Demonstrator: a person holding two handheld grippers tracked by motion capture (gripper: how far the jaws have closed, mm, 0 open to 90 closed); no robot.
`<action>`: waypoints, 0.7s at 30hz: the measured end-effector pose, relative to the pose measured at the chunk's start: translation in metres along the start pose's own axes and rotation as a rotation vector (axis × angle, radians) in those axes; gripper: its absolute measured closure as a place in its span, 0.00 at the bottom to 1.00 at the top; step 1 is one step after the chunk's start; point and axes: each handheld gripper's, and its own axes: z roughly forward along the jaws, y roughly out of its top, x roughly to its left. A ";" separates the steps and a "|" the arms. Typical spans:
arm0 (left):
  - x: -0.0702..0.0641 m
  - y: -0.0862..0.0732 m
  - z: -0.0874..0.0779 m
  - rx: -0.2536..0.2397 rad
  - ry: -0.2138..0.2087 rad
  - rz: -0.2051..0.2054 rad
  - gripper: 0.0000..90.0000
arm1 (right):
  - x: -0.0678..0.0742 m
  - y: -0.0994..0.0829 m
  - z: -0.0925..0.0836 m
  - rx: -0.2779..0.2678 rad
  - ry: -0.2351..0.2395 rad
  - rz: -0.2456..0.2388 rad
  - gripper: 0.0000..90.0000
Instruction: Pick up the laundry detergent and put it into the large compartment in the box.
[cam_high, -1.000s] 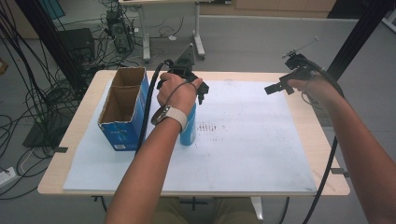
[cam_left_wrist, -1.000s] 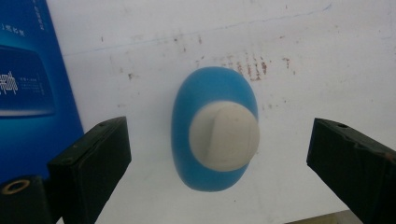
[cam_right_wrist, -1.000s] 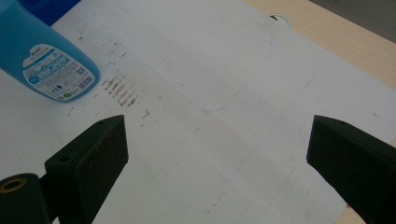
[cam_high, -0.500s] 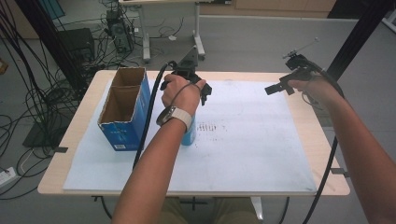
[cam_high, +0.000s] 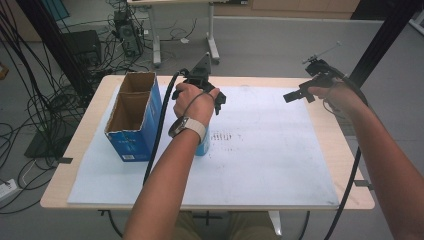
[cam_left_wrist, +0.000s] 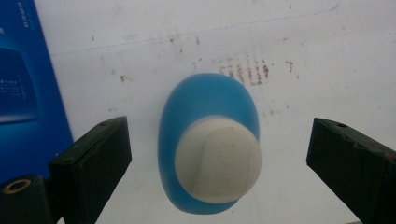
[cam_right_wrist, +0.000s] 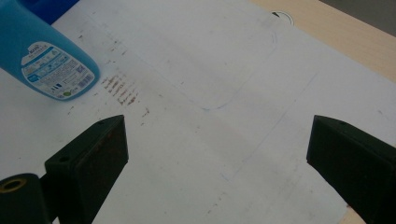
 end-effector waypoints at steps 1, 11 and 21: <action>0.000 0.000 0.000 0.000 0.005 0.003 0.08 | 0.000 -0.001 0.000 -0.001 0.000 0.002 0.06; 0.001 -0.002 0.006 -0.003 -0.005 -0.003 0.08 | -0.001 -0.003 0.000 -0.001 0.002 0.004 0.06; 0.001 -0.002 0.007 -0.003 -0.008 -0.004 0.08 | -0.001 -0.002 0.001 -0.003 0.004 0.004 0.06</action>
